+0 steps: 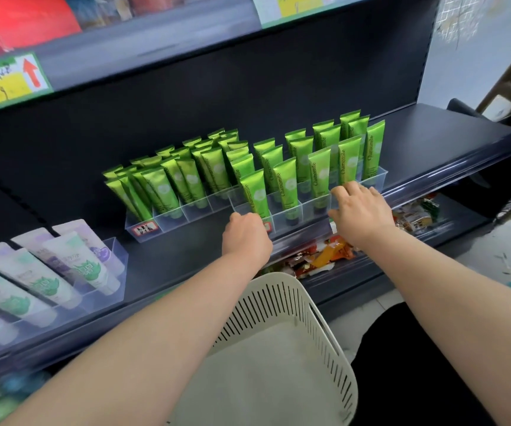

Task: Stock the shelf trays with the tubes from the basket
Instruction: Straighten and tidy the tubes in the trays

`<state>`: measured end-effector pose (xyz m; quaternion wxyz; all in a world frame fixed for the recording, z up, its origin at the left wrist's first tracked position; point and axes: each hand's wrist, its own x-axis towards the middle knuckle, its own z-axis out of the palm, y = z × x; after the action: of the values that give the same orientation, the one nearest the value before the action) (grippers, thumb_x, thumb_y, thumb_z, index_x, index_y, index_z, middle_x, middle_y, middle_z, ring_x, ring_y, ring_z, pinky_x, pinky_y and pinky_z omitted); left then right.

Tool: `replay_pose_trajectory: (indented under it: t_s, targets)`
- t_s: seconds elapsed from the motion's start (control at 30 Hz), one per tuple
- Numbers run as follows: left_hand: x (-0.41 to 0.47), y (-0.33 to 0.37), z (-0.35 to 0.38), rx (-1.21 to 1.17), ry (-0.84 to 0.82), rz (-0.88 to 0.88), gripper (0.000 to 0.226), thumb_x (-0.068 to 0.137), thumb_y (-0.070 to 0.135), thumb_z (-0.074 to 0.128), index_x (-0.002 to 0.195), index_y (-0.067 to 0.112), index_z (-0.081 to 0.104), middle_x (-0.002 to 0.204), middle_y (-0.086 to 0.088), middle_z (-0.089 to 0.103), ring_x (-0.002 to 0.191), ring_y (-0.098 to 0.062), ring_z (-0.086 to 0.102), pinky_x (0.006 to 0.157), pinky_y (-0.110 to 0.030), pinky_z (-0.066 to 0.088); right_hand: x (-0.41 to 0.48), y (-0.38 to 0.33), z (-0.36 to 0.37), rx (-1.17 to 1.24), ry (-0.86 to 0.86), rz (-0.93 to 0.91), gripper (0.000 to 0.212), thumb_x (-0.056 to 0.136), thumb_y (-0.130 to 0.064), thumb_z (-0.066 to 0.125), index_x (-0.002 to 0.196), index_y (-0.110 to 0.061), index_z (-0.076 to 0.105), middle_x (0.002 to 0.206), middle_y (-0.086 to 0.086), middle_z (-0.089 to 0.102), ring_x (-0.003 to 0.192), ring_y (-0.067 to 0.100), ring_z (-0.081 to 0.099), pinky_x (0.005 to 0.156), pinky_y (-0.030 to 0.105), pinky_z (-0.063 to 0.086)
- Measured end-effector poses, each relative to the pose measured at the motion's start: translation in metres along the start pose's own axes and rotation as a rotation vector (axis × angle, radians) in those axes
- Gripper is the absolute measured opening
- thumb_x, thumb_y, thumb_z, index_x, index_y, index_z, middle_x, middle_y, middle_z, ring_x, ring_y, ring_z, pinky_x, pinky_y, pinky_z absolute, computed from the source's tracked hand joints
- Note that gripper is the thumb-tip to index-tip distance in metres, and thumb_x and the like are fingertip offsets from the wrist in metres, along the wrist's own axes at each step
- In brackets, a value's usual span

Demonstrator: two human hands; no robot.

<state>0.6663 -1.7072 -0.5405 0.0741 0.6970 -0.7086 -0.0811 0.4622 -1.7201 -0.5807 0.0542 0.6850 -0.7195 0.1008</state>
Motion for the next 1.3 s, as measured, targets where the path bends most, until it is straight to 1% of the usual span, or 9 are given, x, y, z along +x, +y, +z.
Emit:
replay_pose_trajectory:
  t_s: [0.13,0.23,0.4,0.57,0.9,1.07,1.13,1.2,1.3]
  targets:
    - [0.005,0.01,0.003,-0.01,-0.005,0.016,0.027,0.087,0.01,0.055,0.113,0.008,0.063,0.12,-0.016,0.05,0.102,-0.033,0.054,0.072,-0.034,0.039,0.002,0.01,0.001,-0.005,0.011,0.029,0.047,0.095,-0.045,0.045,0.133,-0.016,0.043,0.133,0.006,0.048,0.129,0.027,0.039,0.109,0.045,0.028]
    - [0.009,0.018,0.007,-0.031,-0.002,0.015,0.023,0.089,0.023,0.056,0.107,0.011,0.063,0.119,-0.015,0.051,0.1,-0.031,0.054,0.071,-0.033,0.038,0.003,0.016,0.003,0.01,0.025,0.047,0.052,0.094,-0.051,0.043,0.133,-0.017,0.044,0.132,0.006,0.048,0.129,0.027,0.039,0.11,0.046,0.028]
    - [0.016,0.028,0.016,-0.046,0.003,0.03,0.05,0.084,0.062,0.057,0.099,0.015,0.064,0.115,-0.012,0.051,0.096,-0.029,0.056,0.074,-0.033,0.041,0.007,0.028,0.005,0.046,0.041,0.066,0.057,0.093,-0.058,0.039,0.132,-0.017,0.045,0.131,0.006,0.048,0.128,0.026,0.04,0.109,0.045,0.03]
    - [0.019,0.037,0.022,-0.044,0.018,0.061,0.071,0.078,0.076,0.051,0.109,0.013,0.064,0.115,-0.013,0.051,0.1,-0.03,0.056,0.084,-0.037,0.048,0.011,0.036,0.007,0.05,0.042,0.085,0.058,0.093,-0.057,0.039,0.133,-0.016,0.044,0.133,0.006,0.047,0.129,0.027,0.039,0.109,0.046,0.03]
    - [0.025,0.055,0.023,-0.045,0.006,0.085,0.067,0.082,0.069,0.055,0.115,0.011,0.062,0.12,-0.014,0.049,0.103,-0.03,0.055,0.086,-0.038,0.047,0.017,0.051,0.007,0.027,0.021,0.138,0.059,0.093,-0.057,0.038,0.136,-0.017,0.039,0.139,0.005,0.044,0.134,0.026,0.033,0.109,0.048,0.029]
    - [0.022,0.045,0.02,-0.083,-0.012,0.133,0.052,0.089,0.053,0.057,0.123,0.014,0.057,0.126,-0.013,0.046,0.108,-0.031,0.053,0.088,-0.038,0.045,0.012,0.045,0.004,0.025,-0.025,0.173,0.065,0.094,-0.059,0.035,0.143,-0.017,0.031,0.148,0.005,0.034,0.141,0.025,0.023,0.109,0.049,0.026]
    - [0.019,0.033,0.02,-0.143,-0.016,0.173,0.053,0.091,0.045,0.057,0.134,0.015,0.051,0.134,-0.011,0.044,0.117,-0.03,0.05,0.093,-0.039,0.044,0.006,0.034,0.0,0.023,-0.013,0.18,0.062,0.094,-0.057,0.036,0.139,-0.014,0.035,0.144,0.008,0.039,0.136,0.028,0.03,0.104,0.048,0.032]
    - [0.016,0.02,0.018,-0.199,-0.015,0.199,0.057,0.093,0.039,0.058,0.143,0.017,0.043,0.141,-0.008,0.043,0.126,-0.028,0.046,0.098,-0.039,0.042,-0.002,0.016,-0.006,-0.006,0.025,0.146,0.056,0.095,-0.055,0.036,0.13,-0.012,0.044,0.131,0.009,0.048,0.123,0.029,0.042,0.094,0.045,0.038]
    - [0.009,-0.002,0.015,-0.232,-0.007,0.176,0.056,0.094,0.035,0.057,0.145,0.019,0.04,0.144,-0.007,0.043,0.129,-0.027,0.044,0.099,-0.039,0.042,-0.012,-0.02,-0.014,-0.038,0.076,0.043,0.048,0.096,-0.052,0.034,0.121,-0.014,0.05,0.117,0.006,0.053,0.112,0.028,0.047,0.086,0.042,0.041]
